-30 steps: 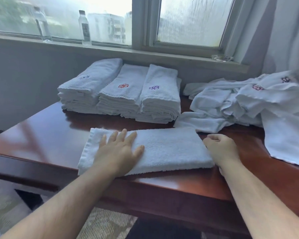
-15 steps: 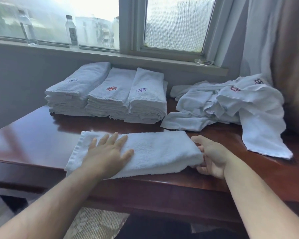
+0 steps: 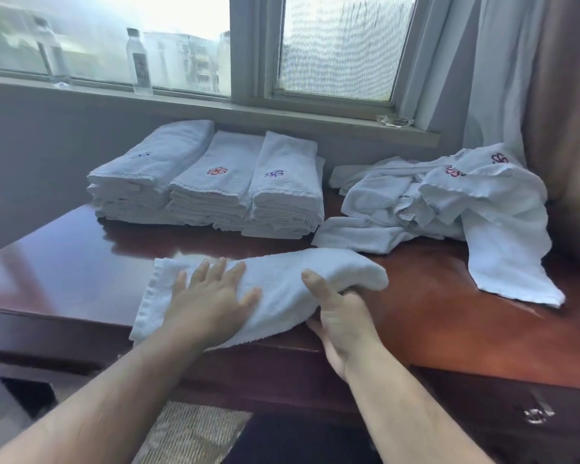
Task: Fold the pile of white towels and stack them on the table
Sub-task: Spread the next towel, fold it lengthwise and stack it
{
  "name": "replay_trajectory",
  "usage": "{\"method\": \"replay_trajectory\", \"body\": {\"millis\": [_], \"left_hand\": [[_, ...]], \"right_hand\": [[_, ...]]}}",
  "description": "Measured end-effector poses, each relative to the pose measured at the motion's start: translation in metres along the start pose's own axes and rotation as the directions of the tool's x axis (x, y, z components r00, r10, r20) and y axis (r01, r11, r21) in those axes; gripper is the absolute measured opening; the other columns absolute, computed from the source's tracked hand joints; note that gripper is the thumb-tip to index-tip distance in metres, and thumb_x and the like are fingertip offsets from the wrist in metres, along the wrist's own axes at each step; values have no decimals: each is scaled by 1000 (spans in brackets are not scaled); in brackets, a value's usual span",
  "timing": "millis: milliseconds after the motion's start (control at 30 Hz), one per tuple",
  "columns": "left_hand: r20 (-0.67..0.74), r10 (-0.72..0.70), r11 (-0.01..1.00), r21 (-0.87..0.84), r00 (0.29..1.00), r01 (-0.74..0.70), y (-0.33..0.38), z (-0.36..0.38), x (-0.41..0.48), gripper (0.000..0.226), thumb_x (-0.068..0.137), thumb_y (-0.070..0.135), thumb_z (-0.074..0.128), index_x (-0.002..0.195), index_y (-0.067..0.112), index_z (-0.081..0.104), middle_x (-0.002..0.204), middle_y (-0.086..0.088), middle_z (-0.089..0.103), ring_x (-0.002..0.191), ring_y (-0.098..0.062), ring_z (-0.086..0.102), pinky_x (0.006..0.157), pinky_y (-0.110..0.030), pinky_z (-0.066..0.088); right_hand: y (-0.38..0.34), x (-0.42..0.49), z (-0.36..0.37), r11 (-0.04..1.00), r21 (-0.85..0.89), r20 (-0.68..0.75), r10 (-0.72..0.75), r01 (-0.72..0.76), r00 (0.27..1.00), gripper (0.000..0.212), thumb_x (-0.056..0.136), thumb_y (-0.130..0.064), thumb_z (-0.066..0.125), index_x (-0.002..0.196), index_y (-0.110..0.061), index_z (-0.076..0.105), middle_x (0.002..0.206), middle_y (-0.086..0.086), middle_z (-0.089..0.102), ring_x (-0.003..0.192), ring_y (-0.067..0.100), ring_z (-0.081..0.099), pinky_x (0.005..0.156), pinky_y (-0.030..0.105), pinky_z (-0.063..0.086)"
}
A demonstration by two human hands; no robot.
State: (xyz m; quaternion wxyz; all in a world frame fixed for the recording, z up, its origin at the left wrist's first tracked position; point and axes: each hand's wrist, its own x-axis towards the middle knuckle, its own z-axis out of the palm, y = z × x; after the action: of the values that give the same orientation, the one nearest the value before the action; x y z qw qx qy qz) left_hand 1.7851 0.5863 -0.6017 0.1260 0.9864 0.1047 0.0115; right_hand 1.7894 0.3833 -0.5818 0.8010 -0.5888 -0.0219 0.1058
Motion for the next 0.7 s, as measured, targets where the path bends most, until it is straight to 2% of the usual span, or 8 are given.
{"method": "replay_trajectory", "body": {"millis": [67,133,233,367,433,533,633,700], "left_hand": [[8,-15,1000,-19,1000,15,2,-1,-2,78,88,74,13,159,42,4,169,9,-4,155,-16,-9,122,-48,-11],[18,-29,999,-45,999,30,6,-1,-4,77,90,73,14,159,41,3,169,9,-6,155,-17,-11,122,-49,-13],[41,-57,994,-91,997,61,7,-4,-6,73,93,70,12,159,40,4,169,8,-4,155,-19,-8,123,-48,-10],[2,34,999,-12,999,-34,-7,-22,3,57,100,63,22,150,38,34,161,7,32,145,-25,28,116,-47,22],[-4,93,995,-23,996,-93,-18,-33,10,57,97,65,37,147,37,41,156,9,41,142,-22,32,115,-43,27],[12,64,992,-107,998,-62,-35,-41,20,76,88,72,51,151,33,37,153,7,45,142,-20,35,112,-39,31],[45,38,958,-286,998,-24,-50,-47,31,69,84,73,58,139,33,48,122,10,63,111,-15,59,91,-32,43],[33,52,920,-390,998,-36,-60,-52,38,61,82,65,68,133,35,54,114,15,67,102,-10,63,91,-33,48]], "right_hand": [[4,5,16,997,-72,-129,-34,25,991,60,70,-37,85,124,-20,66,113,-3,76,107,16,71,100,43,54],[8,15,28,998,-55,-273,-1,-15,962,66,69,-34,80,130,-18,60,115,-2,73,107,18,70,100,43,54],[9,31,35,998,-14,-366,44,-53,929,57,75,-20,69,131,-17,58,112,-1,72,102,21,70,96,43,57],[6,42,34,997,-33,-297,-73,66,952,47,70,-18,62,115,-29,65,100,-8,77,96,16,73,87,41,60],[2,44,36,987,-70,-248,-158,145,956,43,71,-18,62,111,-31,67,100,-11,77,98,12,73,86,38,60],[-6,48,43,977,-50,-158,-214,209,964,34,75,-11,63,105,-23,70,98,-2,77,96,19,74,83,41,61],[-21,61,49,978,35,-61,-206,208,977,33,76,-7,63,108,-16,69,102,9,76,100,30,73,81,44,61],[-31,72,55,982,67,2,-175,175,985,38,81,-6,62,118,-13,64,112,18,72,105,38,70,84,54,58]]}}
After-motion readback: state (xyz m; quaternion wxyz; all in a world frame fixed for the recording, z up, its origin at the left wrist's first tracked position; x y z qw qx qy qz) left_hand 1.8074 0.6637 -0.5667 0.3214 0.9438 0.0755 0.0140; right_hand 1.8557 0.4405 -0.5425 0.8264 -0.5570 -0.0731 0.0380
